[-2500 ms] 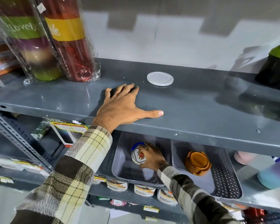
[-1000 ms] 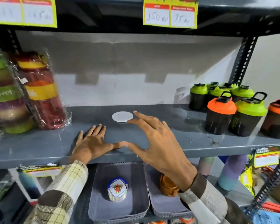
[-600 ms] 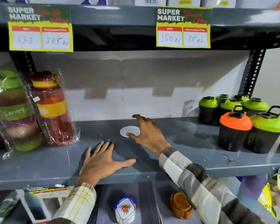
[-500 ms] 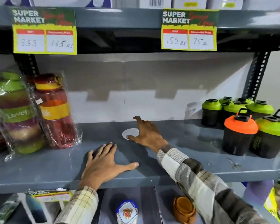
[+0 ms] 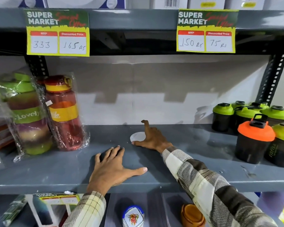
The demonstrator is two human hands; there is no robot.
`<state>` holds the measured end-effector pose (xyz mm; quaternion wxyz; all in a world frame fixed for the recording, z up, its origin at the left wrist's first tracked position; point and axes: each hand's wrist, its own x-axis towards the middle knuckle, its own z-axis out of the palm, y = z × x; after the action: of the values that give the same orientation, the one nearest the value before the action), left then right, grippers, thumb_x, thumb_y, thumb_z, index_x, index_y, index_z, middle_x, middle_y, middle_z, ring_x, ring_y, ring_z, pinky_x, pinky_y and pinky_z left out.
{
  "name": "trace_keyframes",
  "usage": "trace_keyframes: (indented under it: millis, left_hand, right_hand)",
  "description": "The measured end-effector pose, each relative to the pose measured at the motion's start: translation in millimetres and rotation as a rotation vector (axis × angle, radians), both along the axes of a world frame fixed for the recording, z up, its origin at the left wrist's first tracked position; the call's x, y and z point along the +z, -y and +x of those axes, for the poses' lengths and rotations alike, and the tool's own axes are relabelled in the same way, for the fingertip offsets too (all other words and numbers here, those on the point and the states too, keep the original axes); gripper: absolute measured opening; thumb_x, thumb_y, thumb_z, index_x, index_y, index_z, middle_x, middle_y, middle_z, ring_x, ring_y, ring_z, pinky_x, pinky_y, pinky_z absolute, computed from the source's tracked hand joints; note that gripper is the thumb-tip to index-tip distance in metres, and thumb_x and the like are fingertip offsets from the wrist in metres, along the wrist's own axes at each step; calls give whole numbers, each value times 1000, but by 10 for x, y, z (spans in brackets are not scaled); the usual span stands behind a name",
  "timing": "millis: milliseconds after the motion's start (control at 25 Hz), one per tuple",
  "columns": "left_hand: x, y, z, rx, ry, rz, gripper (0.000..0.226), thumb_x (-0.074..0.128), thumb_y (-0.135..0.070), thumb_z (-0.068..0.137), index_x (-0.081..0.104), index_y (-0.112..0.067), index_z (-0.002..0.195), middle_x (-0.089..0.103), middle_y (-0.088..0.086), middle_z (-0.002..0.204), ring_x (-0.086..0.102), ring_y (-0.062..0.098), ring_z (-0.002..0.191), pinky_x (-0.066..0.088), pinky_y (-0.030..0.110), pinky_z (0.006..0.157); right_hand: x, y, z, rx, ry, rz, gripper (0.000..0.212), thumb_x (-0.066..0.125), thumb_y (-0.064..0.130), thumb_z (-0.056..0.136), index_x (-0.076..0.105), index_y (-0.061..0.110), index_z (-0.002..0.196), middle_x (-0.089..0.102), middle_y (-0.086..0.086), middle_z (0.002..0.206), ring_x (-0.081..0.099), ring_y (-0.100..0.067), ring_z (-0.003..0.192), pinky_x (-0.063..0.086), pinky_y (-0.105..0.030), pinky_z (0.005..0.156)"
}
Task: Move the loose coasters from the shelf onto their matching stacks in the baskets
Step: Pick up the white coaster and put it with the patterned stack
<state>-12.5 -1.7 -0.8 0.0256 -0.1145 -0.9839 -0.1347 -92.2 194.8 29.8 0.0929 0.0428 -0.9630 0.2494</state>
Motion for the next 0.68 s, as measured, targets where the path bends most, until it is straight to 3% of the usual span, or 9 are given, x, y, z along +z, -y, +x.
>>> trace_keyframes:
  millis: [200,320,440,680]
  left_hand:
    - [15,0,8,4,4,4,140,28,-110,47,16,-30,161,5,-13,170,-1,8,156,-4,49,125]
    - [28,-7,15,1,-12,-4,140,27,-110,47,18,-29,161,8,-12,170,3,10,156,-2,50,124]
    - [52,-11,16,-1,1,-21,140,27,-109,47,18,-27,161,9,-10,170,3,12,156,1,51,124]
    - [42,-11,52,-7,-1,17,139,29,-108,49,21,-26,160,10,-11,170,3,10,156,-1,49,125]
  right_hand:
    - [239,25,338,20,-168,-88,111,86,60,61,18,38,146,56,-13,129,51,-35,124,47,-47,105]
    - [429,71,668,40,-377,-69,114,90,61,56,24,33,146,62,-9,125,55,-31,118,49,-45,101]
    - [634,110,1086,92,-555,-46,113,89,62,58,29,26,147,61,-4,130,52,-26,121,45,-43,103]
    - [907,107,1854,151,-774,-54,110,87,63,60,25,31,145,54,7,135,48,-18,121,40,-34,104]
